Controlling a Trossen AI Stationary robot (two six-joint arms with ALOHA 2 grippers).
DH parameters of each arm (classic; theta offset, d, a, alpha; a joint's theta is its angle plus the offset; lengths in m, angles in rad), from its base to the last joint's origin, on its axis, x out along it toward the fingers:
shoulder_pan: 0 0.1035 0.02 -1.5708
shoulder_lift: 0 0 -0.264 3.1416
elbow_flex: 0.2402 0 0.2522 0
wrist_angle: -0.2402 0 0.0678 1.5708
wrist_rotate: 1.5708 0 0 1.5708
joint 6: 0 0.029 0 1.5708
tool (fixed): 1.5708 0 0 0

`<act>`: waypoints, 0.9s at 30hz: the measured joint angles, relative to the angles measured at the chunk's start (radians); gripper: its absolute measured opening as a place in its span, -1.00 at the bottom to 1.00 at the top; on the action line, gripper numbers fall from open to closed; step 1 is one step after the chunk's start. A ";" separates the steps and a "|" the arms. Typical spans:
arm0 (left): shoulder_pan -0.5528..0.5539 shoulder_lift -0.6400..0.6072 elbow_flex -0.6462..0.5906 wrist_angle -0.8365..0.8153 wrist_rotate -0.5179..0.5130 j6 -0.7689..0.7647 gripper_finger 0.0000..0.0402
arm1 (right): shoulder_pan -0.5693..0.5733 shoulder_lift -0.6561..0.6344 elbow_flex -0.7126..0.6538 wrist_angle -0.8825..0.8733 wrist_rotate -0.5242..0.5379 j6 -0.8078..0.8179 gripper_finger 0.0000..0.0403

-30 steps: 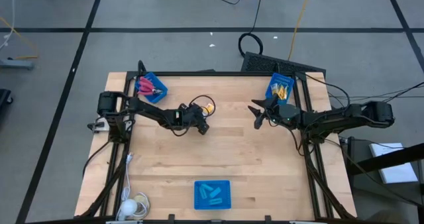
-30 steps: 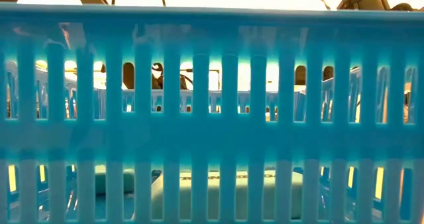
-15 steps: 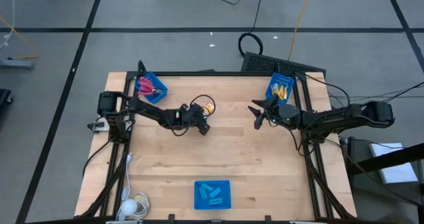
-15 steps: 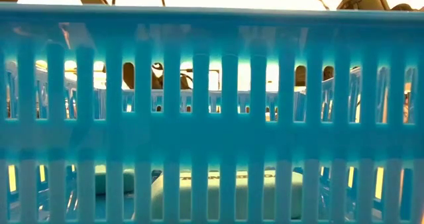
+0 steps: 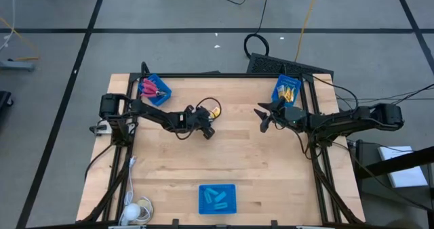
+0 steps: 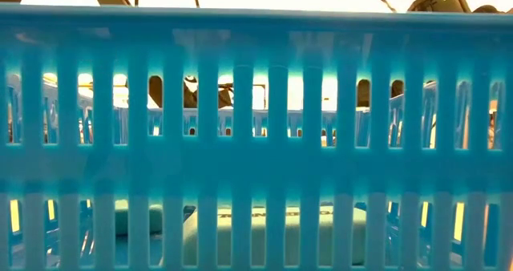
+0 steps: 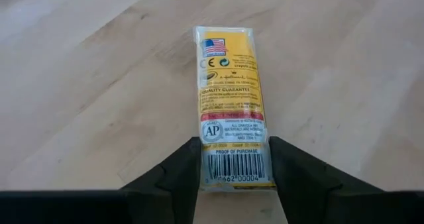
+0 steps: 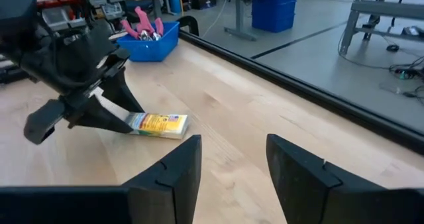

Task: Pick & Place School Supplies
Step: Put the crayon box into the right blue bin

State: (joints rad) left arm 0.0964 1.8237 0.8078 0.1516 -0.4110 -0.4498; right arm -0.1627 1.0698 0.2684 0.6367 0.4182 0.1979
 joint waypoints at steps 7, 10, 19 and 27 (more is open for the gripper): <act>-0.068 -0.024 0.000 0.010 -0.013 0.217 -0.15 | 0.000 0.000 0.000 -0.031 -0.034 0.105 -0.21; -0.121 -0.037 -0.002 0.003 -0.055 0.302 -0.14 | 0.000 0.005 0.000 -0.044 -0.103 0.149 -0.21; -0.331 -0.046 0.000 0.050 -0.279 0.514 -0.14 | 0.001 0.077 0.000 -0.029 -0.341 0.282 -0.21; -0.432 -0.046 0.070 0.086 -0.426 0.631 -0.14 | 0.046 0.240 0.000 0.200 -0.425 0.350 -0.17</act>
State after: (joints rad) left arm -0.3354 1.7779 0.8775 0.2381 -0.8371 0.1816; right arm -0.1167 1.3101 0.2684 0.8362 -0.0066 0.5484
